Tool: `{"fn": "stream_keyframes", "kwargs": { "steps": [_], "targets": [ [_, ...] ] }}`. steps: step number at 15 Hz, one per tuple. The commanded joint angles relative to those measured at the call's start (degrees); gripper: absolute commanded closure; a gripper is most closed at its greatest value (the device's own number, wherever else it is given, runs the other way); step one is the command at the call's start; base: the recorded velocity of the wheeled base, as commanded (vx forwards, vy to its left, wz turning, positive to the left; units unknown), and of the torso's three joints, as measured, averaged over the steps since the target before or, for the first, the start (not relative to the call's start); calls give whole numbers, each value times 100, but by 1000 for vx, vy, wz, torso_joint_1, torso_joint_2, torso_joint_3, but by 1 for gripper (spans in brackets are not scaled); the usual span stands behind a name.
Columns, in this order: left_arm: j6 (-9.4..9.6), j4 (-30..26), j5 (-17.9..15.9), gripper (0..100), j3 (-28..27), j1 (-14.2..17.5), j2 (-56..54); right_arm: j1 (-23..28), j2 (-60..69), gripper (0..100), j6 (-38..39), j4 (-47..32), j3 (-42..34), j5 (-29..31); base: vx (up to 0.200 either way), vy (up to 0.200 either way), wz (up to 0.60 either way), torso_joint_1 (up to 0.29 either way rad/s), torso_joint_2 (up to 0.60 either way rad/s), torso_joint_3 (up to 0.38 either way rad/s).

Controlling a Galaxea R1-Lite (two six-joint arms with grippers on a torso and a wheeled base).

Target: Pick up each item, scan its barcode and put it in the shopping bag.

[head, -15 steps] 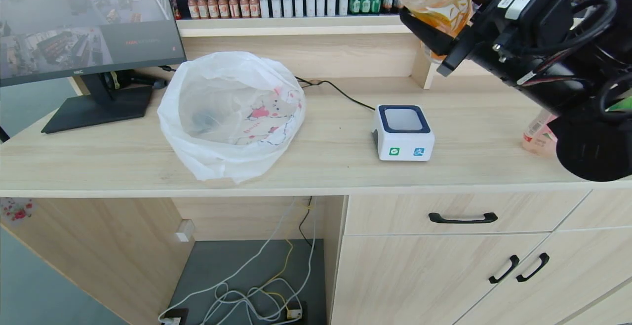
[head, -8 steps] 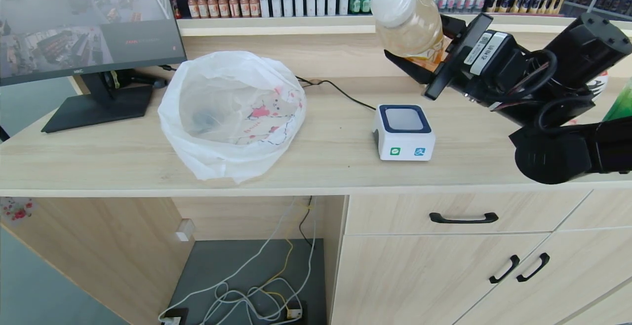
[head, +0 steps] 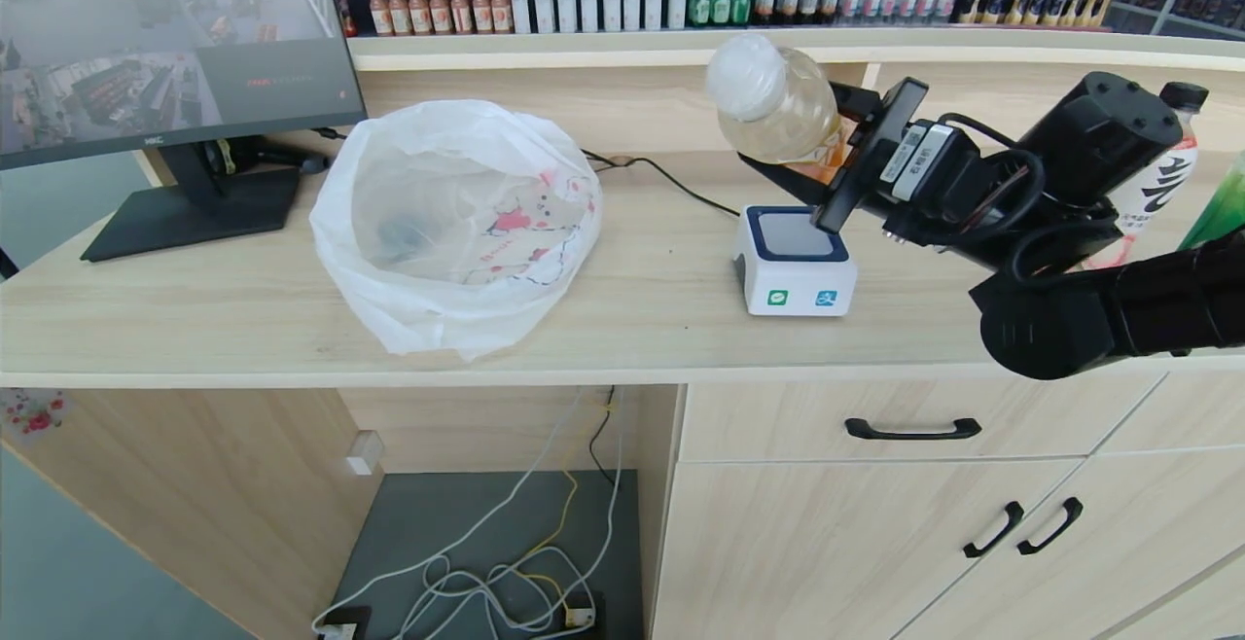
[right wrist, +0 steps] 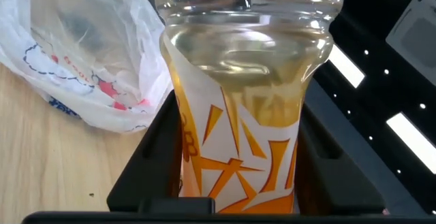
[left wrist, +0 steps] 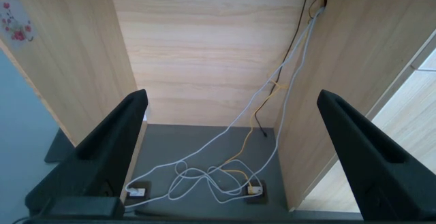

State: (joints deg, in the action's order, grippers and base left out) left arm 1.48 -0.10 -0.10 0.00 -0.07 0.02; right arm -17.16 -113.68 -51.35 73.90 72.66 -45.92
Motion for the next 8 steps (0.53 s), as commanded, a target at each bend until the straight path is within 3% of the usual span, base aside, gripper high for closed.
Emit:
{"fn": "stream_keyframes", "kwargs": {
  "steps": [1, 8],
  "targets": [
    [2, 1, 1, 0, 0, -1, -2, 3, -49, 100, -16, 125, -208, -4, 0, 0, 0, 0, 0, 0],
    [2, 1, 1, 0, 0, -1, -2, 11, -128, 100, -33, 388, -560, -145, 0, 0, 0, 0, 0, 0]
  ]
}}
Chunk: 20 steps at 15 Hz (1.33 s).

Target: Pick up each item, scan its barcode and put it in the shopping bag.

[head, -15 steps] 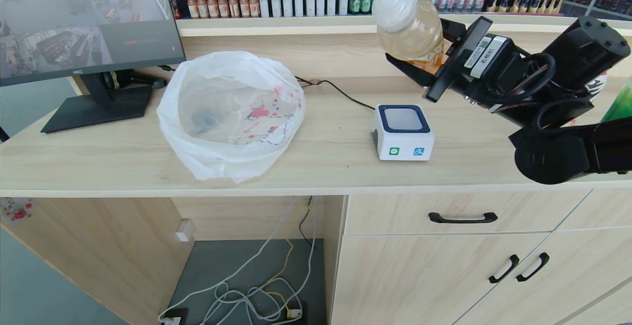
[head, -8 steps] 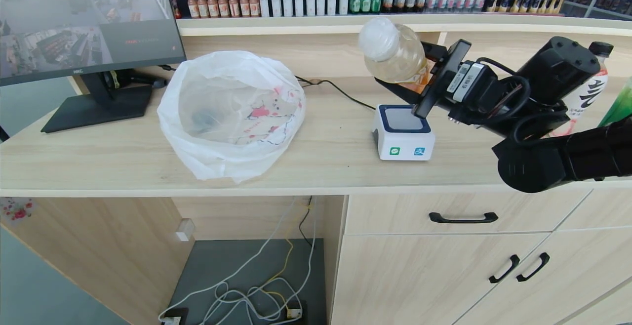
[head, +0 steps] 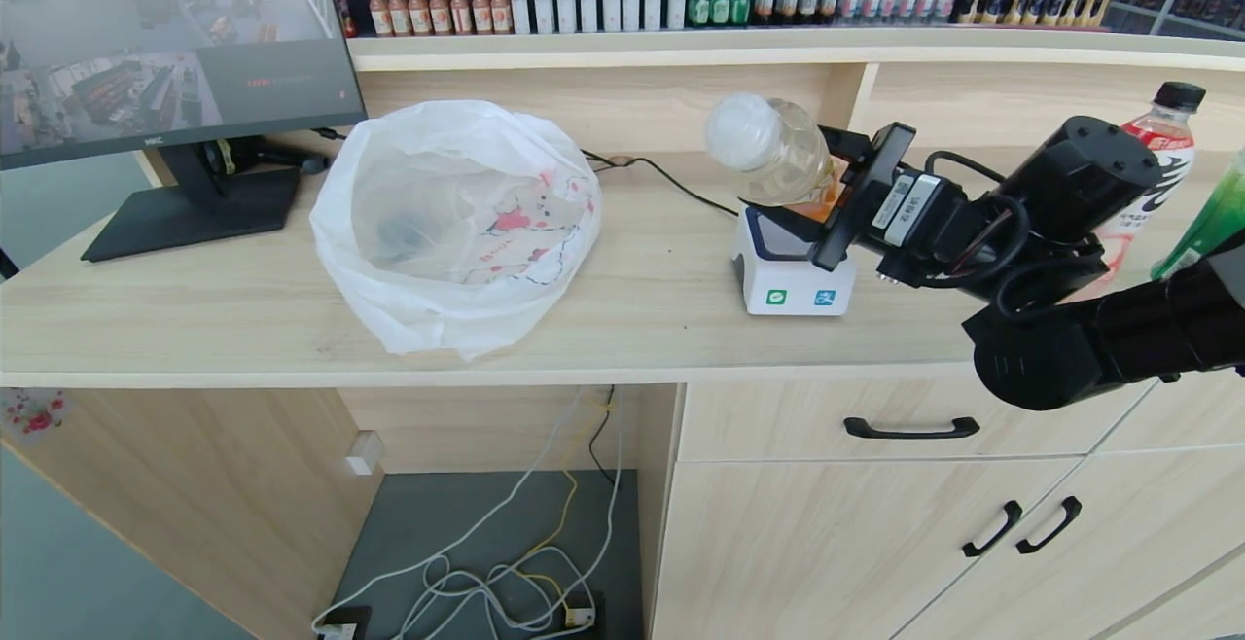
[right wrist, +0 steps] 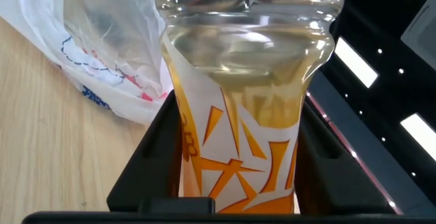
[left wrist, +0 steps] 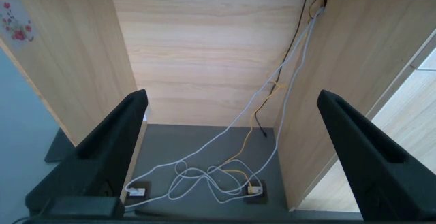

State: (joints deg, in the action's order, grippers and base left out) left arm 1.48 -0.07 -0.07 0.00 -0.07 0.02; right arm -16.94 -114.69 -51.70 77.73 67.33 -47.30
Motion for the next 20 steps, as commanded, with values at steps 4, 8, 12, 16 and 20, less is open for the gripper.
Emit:
{"fn": "stream_keyframes", "kwargs": {
  "steps": [4, 8, 12, 16, 20],
  "targets": [
    [2, -1, -1, 0, 0, -1, -2, -11, -71, 100, -16, 23, -53, -7, 0, 0, 0, 0, 0, 0],
    [2, -1, -1, 0, 0, -1, -2, -2, -106, 100, -42, 32, -44, -7, 0, 0, 0, 0, 0, 0],
    [2, -1, -1, 0, 0, -1, -2, -2, -185, 100, -51, 32, 0, -7, 0, 0, 0, 0, 0, 0],
    [2, -1, -1, 0, 0, -1, -2, -2, -168, 100, -51, 41, -9, -7, 0, 0, 0, 0, 0, 0],
    [2, -1, -1, 0, 0, -1, -2, -19, -159, 100, -51, 41, -9, 10, 0, 0, 0, 0, 0, 0]
  ]
}}
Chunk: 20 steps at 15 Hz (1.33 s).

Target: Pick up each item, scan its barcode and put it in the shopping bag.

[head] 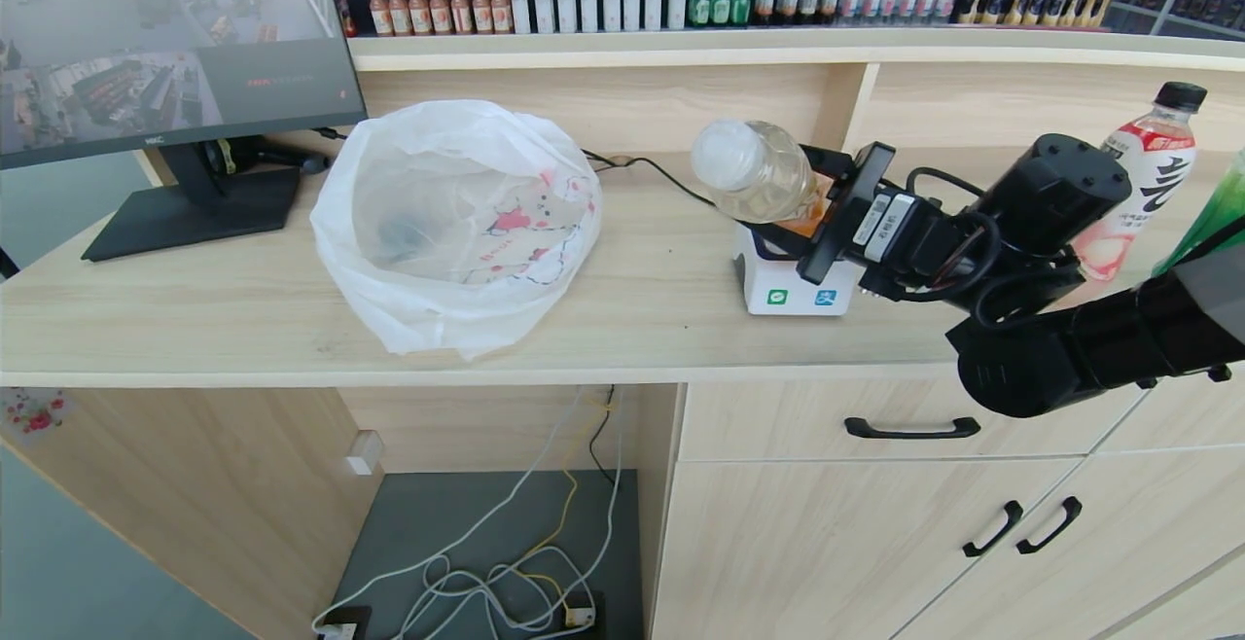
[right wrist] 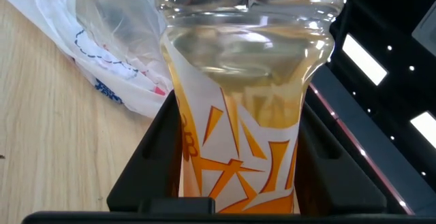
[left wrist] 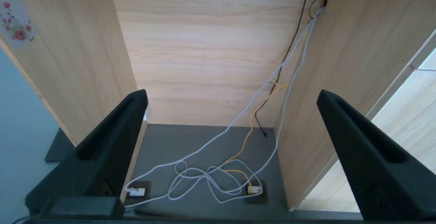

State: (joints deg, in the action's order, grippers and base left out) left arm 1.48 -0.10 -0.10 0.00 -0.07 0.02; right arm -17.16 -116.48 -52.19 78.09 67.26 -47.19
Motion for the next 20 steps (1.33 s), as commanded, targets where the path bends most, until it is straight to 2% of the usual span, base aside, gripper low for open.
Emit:
{"fn": "stream_keyframes", "kwargs": {
  "steps": [1, 10, 15, 18, 20],
  "targets": [
    [2, 1, 1, 0, 0, -1, -2, 3, 20, 100, -2, 4, -11, -1, 0, 0, 0, 0, 0, 0],
    [2, 1, 1, 0, 0, -1, -2, -41, 90, 100, 51, 145, -90, 61, 0, 0, 0, 0, 0, 0],
    [-16, 1, 1, 0, 0, -1, -2, -164, 468, 100, 508, 110, -99, 588, 0, 0, 0, 0, 0, 0],
    [-33, 1, 1, 0, 0, -1, -2, -287, 697, 100, 1686, 277, -230, 1801, 0, 0, 0, 0, 0, 0],
    [-33, 1, 1, 0, 0, -1, -2, -261, 758, 100, 2274, 408, -266, 2214, 0, 0, 0, 0, 0, 0]
  ]
}}
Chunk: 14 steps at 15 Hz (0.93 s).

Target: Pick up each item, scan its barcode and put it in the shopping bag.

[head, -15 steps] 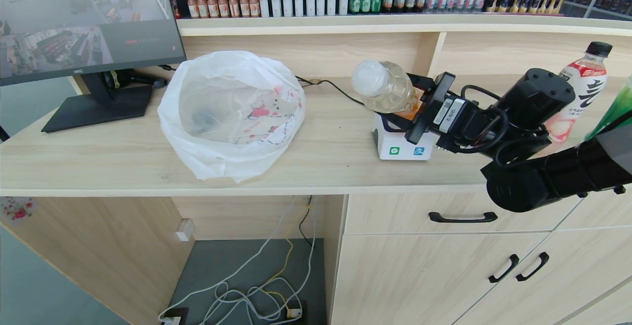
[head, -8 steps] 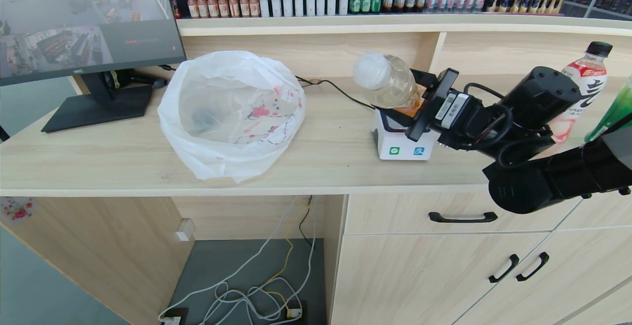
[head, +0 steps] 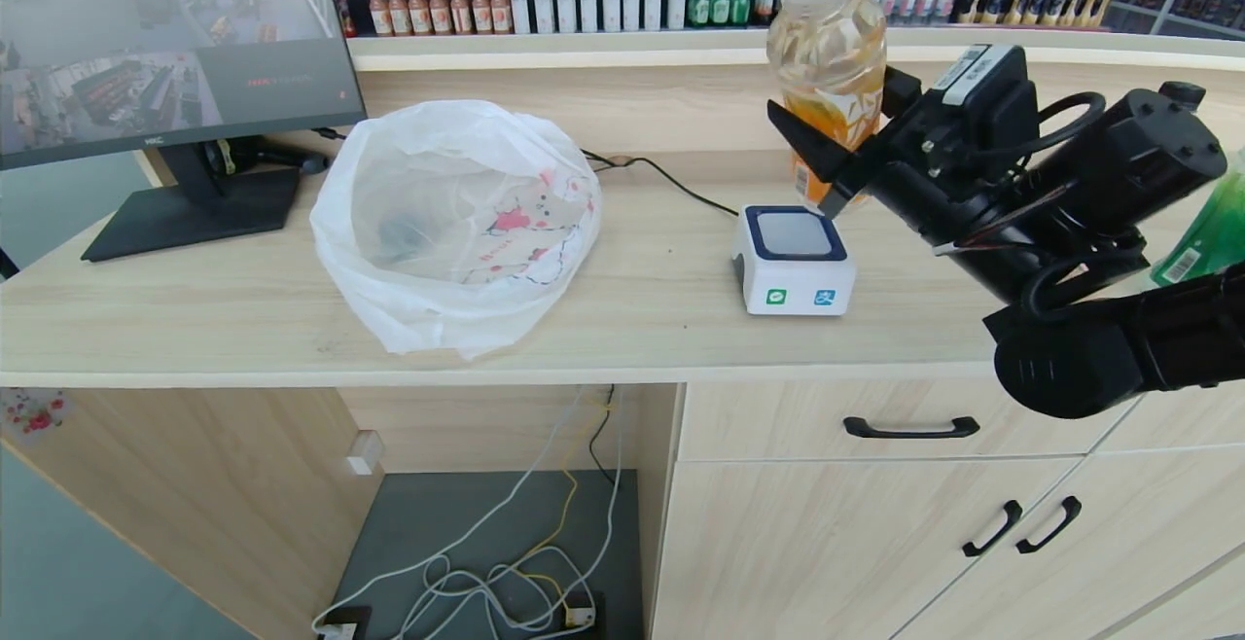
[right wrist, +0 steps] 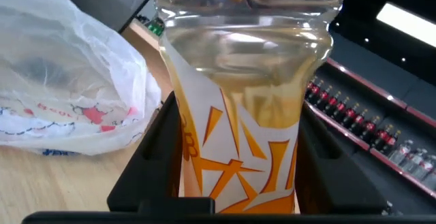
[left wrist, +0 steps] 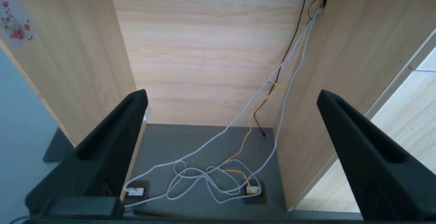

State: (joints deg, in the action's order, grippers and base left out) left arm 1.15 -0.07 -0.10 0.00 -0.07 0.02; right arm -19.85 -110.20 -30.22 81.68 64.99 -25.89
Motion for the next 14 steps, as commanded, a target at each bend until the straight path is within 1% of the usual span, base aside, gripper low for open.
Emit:
{"fn": "stream_keyframes", "kwargs": {
  "steps": [1, 3, 5, 6, 8, 9, 12, 13, 14],
  "targets": [
    [0, -1, 1, 0, 0, -1, -2, 33, 166, 100, 333, 129, -39, 304, 0, 0, 0, 0, 0, 0],
    [0, -1, 1, 0, 0, -1, -2, 51, 262, 100, 1009, 323, -276, 814, 0, 0, 0, 0, 0, 0],
    [0, 7, 1, 0, 0, -1, -2, 69, 262, 100, 1589, 577, -689, 1139, 0, 0, 0, 0, 0, 0],
    [0, -1, 1, 0, 0, -1, -2, 95, 262, 100, 1783, 700, -672, 1376, 0, 0, 0, 0, 0, 0],
    [-18, 7, 10, 0, 0, -1, -2, -28, 175, 100, 2038, 832, -716, 1913, 0, 0, 0, 0, 0, 0],
    [-71, 7, 10, 0, 0, 7, -2, -90, 139, 100, 2170, 832, -733, 2088, 0, 0, 0, 0, 0, 0],
    [-88, 7, 10, 0, 0, 7, -2, -81, 104, 100, 2635, 832, -724, 2765, 0, 0, 0, 0, 0, 0],
    [-88, 7, 10, 0, 0, -1, -2, -63, 87, 100, 2723, 832, -663, 2923, 0, 0, 0, 0, 0, 0],
    [-88, 7, 10, 0, 0, 7, -2, -63, 60, 100, 2732, 832, -584, 2923, 0, 0, 0, 0, 0, 0]
  ]
}}
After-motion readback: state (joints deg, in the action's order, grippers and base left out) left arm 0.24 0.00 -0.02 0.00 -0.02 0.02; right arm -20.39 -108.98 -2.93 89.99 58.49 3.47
